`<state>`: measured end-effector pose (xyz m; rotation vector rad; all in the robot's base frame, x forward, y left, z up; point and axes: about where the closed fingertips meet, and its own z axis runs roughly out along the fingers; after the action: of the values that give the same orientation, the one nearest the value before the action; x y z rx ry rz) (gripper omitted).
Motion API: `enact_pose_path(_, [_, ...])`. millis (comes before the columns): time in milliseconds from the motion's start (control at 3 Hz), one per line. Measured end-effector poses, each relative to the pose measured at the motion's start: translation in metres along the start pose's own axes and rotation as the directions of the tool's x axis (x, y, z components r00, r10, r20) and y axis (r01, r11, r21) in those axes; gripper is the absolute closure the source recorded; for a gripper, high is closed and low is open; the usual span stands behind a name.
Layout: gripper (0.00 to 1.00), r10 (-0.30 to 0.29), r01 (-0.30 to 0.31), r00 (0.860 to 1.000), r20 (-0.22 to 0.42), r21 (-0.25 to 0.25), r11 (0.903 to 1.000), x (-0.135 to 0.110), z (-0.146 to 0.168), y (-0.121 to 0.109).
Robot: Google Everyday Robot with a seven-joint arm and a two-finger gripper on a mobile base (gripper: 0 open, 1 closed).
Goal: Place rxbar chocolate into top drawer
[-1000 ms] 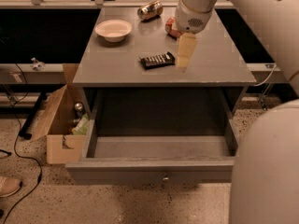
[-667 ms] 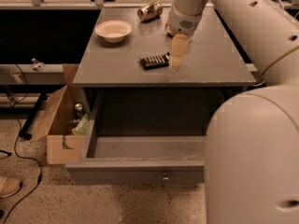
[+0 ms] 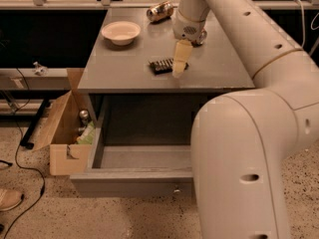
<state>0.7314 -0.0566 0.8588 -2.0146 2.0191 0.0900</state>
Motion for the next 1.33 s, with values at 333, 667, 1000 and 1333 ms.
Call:
enact_pose_path(333, [0.0, 0.024, -0.024, 1.0, 0.019, -0.022, 0.9995, -0.001, 0.016, -0.008])
enact_pose_path(667, [0.01, 0.06, -0.057, 0.997, 0.051, -0.057, 0.9968, 0.001, 0.036, -0.013])
enact_pose_path(1000, [0.31, 0.089, -0.082, 0.992, 0.087, -0.079, 0.9935, 0.003, 0.048, -0.016])
enact_pose_path(1333, [0.54, 0.089, -0.082, 0.992, 0.087, -0.079, 0.9935, 0.002, 0.042, -0.017])
